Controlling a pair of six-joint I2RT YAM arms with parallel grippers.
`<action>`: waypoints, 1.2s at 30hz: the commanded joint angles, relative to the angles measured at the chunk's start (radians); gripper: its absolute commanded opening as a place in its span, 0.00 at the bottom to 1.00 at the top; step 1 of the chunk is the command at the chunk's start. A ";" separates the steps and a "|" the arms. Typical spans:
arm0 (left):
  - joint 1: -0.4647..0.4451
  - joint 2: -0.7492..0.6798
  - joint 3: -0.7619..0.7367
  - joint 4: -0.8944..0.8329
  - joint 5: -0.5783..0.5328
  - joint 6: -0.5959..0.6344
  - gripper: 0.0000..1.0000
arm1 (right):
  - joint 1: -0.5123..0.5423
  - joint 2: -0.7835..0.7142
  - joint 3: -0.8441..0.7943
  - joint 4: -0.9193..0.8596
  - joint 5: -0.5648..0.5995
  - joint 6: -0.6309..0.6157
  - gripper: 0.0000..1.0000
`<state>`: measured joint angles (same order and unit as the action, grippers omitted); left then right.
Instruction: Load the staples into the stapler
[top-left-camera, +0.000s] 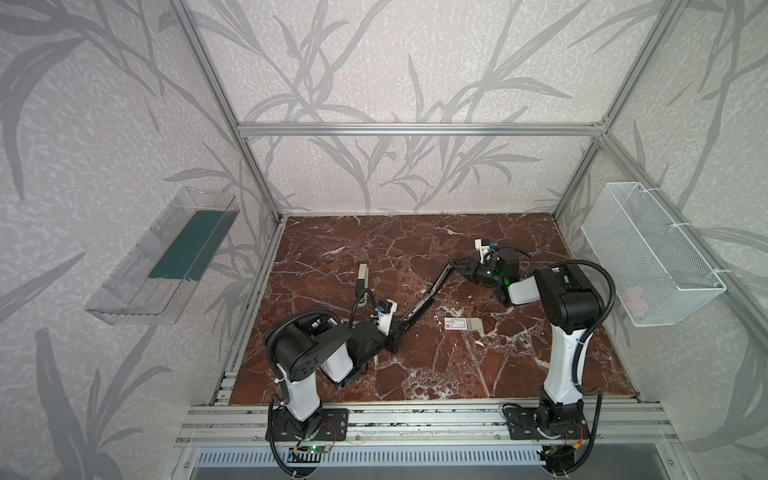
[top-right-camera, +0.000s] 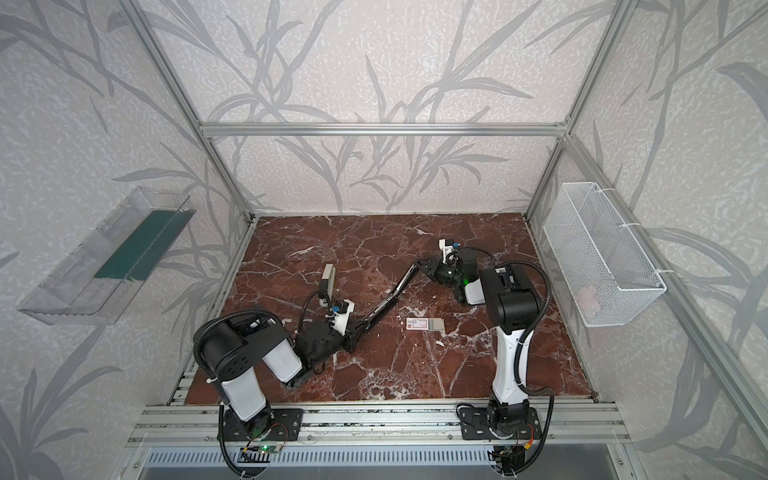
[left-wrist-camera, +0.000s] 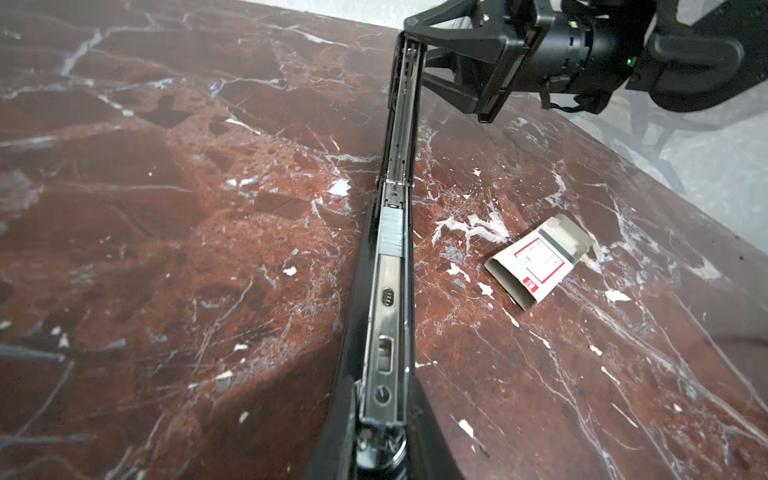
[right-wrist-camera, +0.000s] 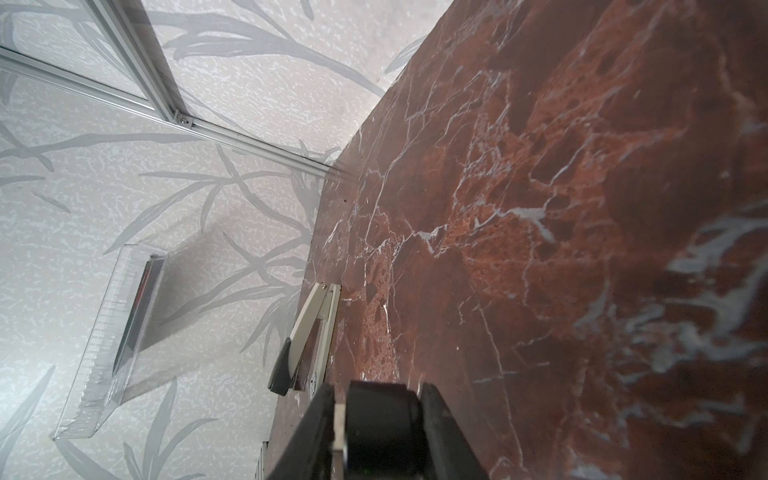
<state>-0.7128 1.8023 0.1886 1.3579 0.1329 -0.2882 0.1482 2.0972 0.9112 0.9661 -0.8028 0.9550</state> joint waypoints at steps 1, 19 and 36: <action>-0.003 -0.008 0.008 0.003 0.010 0.013 0.08 | -0.004 -0.054 0.001 0.021 -0.013 0.000 0.24; -0.031 -0.107 0.028 -0.114 -0.030 0.118 0.00 | 0.256 -0.442 -0.033 -0.522 0.342 -0.665 0.22; -0.059 -0.117 0.030 -0.118 -0.059 0.139 0.00 | 0.523 -0.588 -0.180 -0.490 0.618 -0.888 0.20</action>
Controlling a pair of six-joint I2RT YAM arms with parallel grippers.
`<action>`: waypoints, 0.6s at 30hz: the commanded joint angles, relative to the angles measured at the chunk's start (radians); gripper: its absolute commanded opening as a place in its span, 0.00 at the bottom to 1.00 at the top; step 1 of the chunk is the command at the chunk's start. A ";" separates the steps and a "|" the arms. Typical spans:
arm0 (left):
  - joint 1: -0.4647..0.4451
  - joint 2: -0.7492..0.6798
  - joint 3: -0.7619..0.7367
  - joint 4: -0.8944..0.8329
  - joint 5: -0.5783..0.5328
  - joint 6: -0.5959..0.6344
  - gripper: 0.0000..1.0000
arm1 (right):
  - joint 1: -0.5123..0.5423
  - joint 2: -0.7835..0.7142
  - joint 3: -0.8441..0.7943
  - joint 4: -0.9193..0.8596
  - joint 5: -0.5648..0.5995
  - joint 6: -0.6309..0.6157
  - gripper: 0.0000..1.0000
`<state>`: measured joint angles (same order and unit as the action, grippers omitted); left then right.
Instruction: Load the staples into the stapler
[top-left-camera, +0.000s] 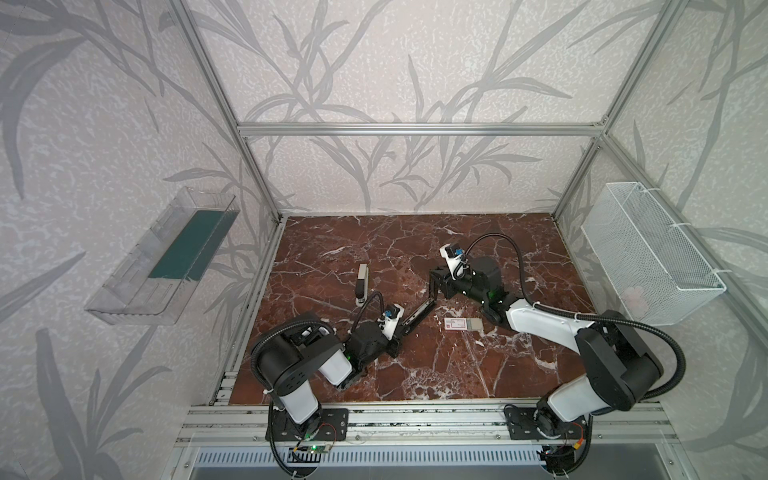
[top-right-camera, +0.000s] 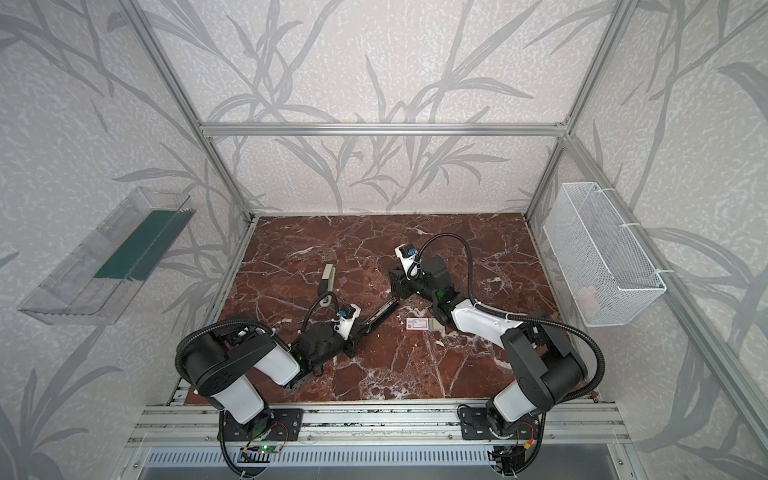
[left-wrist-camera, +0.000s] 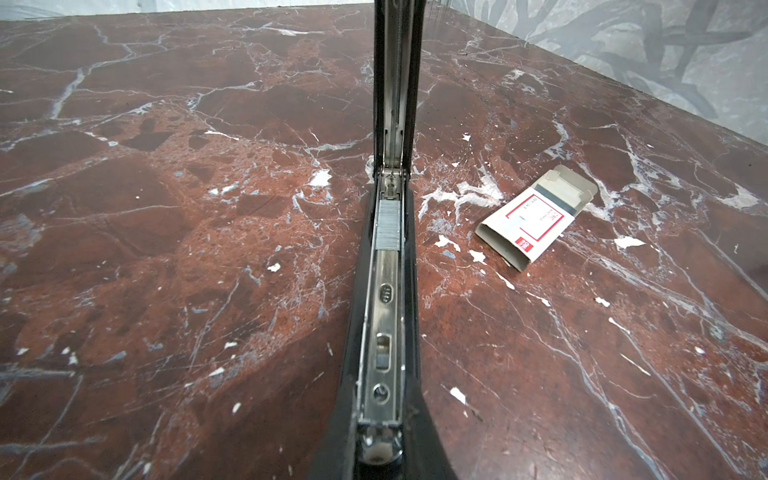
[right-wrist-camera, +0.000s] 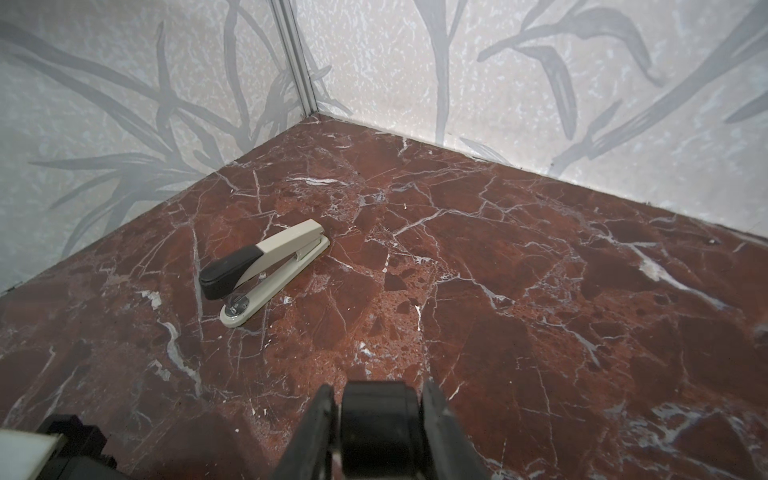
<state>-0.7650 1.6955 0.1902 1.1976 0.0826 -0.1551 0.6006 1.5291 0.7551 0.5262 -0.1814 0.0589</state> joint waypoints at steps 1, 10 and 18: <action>-0.008 -0.007 0.028 0.047 -0.008 0.004 0.00 | 0.090 -0.023 -0.027 -0.045 0.009 0.001 0.20; -0.010 0.018 0.015 0.104 -0.013 -0.003 0.00 | 0.180 -0.026 -0.042 -0.004 0.027 0.000 0.21; -0.011 0.056 -0.003 0.179 -0.014 -0.019 0.00 | 0.245 -0.015 -0.045 0.011 0.041 0.016 0.21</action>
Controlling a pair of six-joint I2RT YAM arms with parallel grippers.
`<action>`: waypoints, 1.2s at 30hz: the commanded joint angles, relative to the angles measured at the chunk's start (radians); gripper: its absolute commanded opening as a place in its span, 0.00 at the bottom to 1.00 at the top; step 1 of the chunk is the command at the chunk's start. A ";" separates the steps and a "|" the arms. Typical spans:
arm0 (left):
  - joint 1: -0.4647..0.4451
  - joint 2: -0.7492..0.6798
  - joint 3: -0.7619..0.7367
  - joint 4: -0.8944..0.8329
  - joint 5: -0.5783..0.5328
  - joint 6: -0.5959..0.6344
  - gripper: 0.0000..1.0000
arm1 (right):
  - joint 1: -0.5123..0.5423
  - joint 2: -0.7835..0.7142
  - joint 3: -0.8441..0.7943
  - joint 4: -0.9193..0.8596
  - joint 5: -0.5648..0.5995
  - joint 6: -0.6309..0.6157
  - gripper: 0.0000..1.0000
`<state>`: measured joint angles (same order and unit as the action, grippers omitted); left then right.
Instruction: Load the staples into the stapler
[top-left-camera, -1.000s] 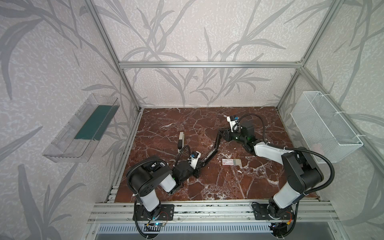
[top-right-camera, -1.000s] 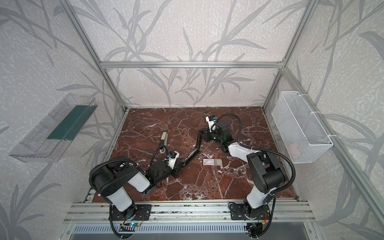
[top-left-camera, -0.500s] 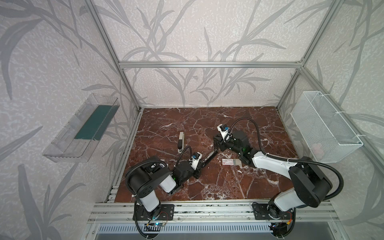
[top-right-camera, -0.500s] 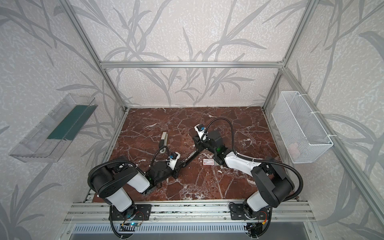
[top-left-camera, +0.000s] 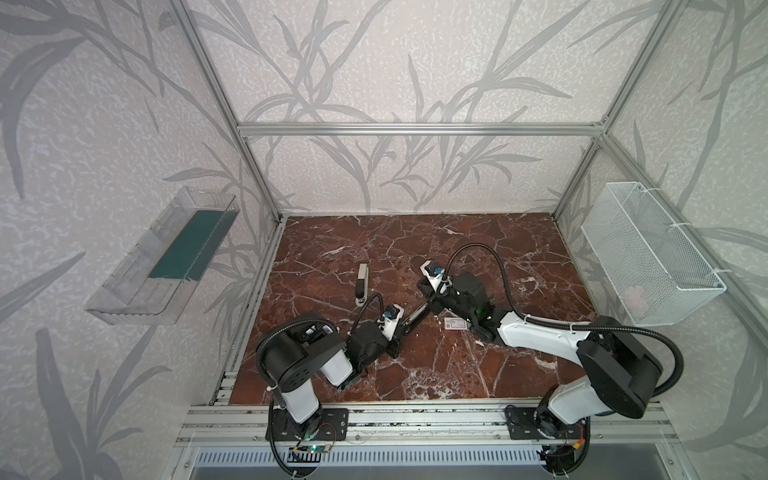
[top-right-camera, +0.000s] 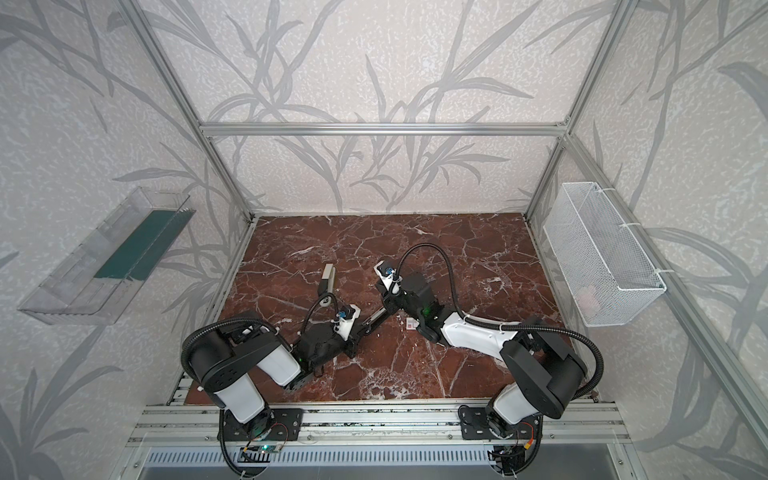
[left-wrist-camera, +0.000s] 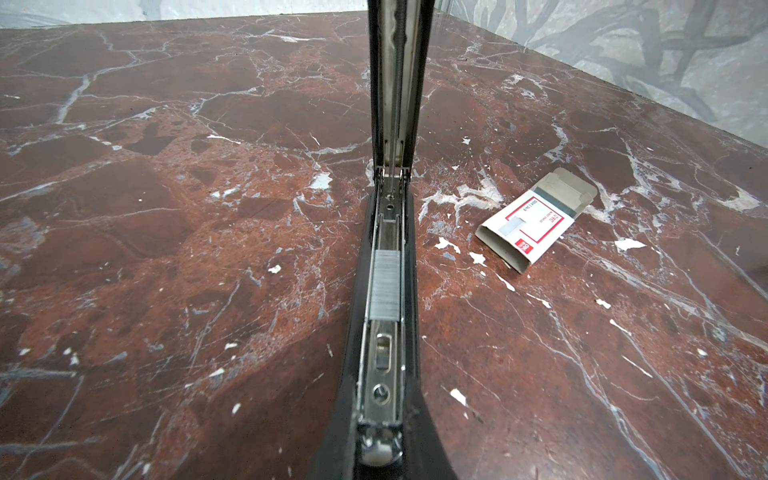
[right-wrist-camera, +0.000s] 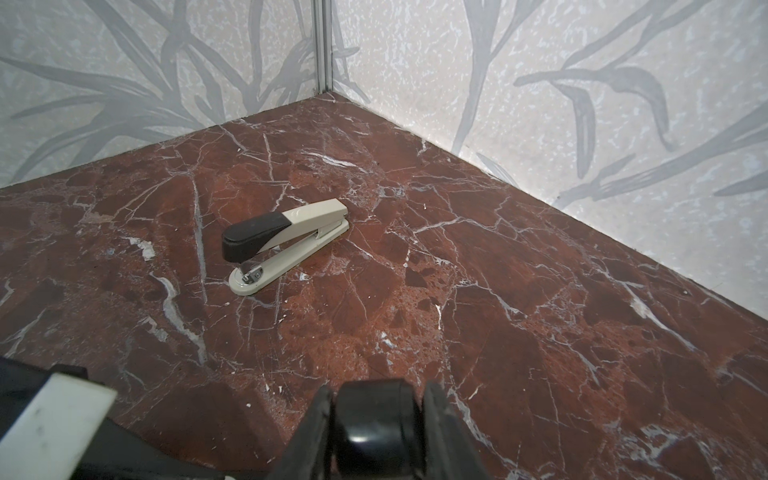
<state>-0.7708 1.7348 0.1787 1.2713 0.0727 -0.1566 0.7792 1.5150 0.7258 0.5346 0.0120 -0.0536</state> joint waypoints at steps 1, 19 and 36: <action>-0.005 0.019 0.008 0.109 -0.004 -0.017 0.00 | 0.072 -0.001 -0.018 0.003 -0.154 0.131 0.21; -0.006 0.032 0.003 0.142 0.003 -0.022 0.00 | 0.158 0.007 -0.036 0.022 -0.180 0.153 0.24; -0.006 0.025 0.007 0.138 0.017 -0.021 0.00 | 0.169 0.045 -0.052 0.050 -0.128 0.182 0.33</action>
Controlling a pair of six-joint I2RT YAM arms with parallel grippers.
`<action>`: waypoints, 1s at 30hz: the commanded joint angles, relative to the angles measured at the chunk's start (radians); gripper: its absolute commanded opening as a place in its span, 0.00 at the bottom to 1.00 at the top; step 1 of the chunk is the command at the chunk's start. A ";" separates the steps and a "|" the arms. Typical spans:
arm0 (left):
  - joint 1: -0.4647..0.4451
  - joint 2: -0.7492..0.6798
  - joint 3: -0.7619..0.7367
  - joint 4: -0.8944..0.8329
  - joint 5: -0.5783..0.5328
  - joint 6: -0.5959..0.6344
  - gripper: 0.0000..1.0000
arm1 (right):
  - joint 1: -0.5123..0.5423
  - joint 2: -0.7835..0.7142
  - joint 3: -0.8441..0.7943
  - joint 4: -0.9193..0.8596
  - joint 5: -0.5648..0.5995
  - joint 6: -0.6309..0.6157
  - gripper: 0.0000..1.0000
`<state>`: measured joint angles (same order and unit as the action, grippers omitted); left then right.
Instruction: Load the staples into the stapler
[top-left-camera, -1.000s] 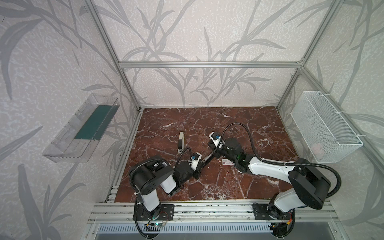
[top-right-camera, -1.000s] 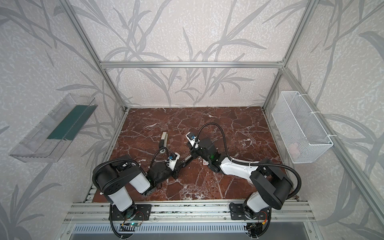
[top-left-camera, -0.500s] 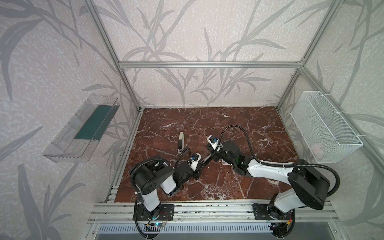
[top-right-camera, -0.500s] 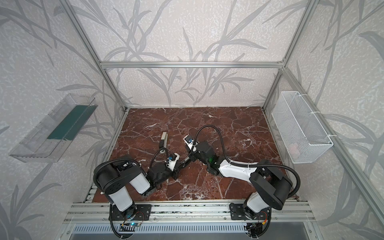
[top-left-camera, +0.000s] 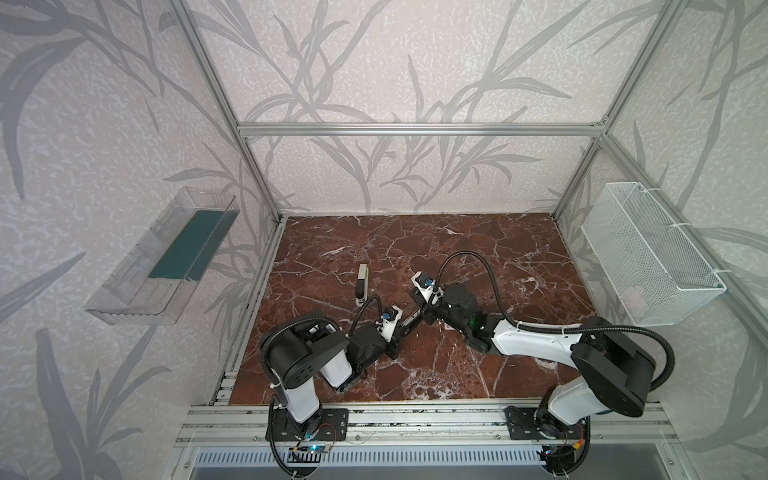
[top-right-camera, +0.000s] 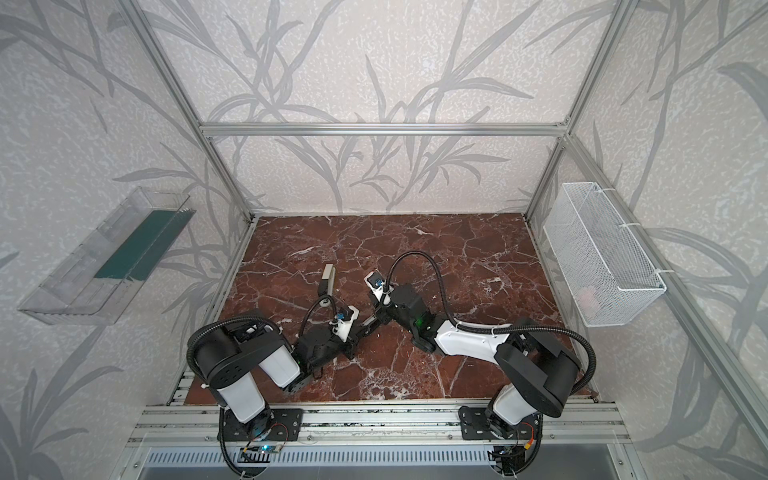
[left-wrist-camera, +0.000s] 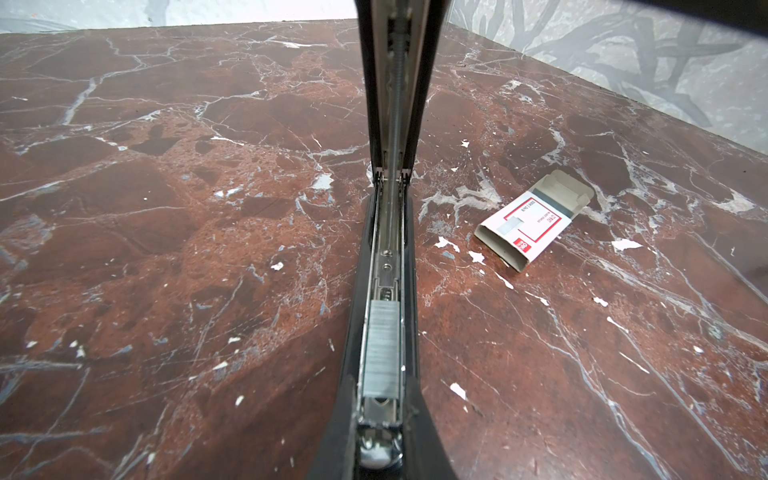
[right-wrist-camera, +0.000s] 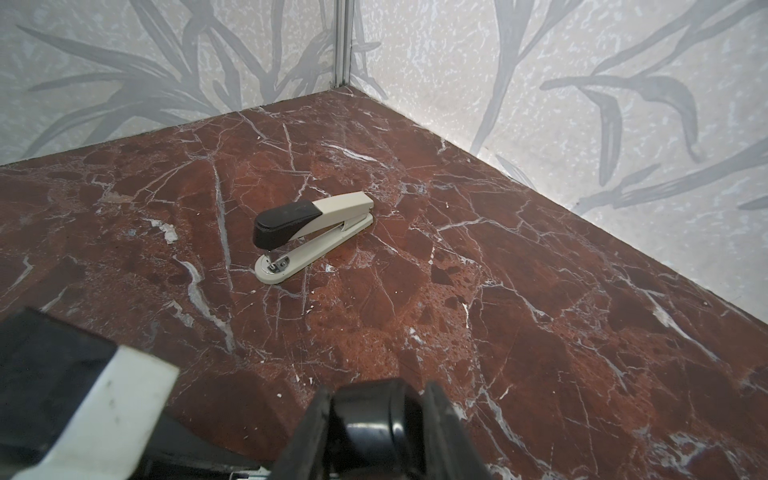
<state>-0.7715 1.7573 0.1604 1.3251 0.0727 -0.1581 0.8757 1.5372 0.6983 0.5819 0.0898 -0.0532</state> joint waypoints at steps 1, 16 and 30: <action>-0.005 0.002 0.026 0.085 0.017 -0.020 0.00 | 0.075 0.022 -0.027 0.004 -0.204 0.185 0.34; -0.006 -0.009 0.025 0.088 0.030 -0.015 0.00 | 0.140 0.023 -0.052 0.021 -0.205 0.210 0.33; -0.007 -0.026 0.031 0.089 0.041 0.006 0.00 | 0.205 0.077 -0.065 0.073 -0.245 0.220 0.32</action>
<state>-0.7715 1.7535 0.1562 1.3243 0.0769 -0.1394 0.9833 1.5761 0.6571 0.6468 0.1772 -0.0551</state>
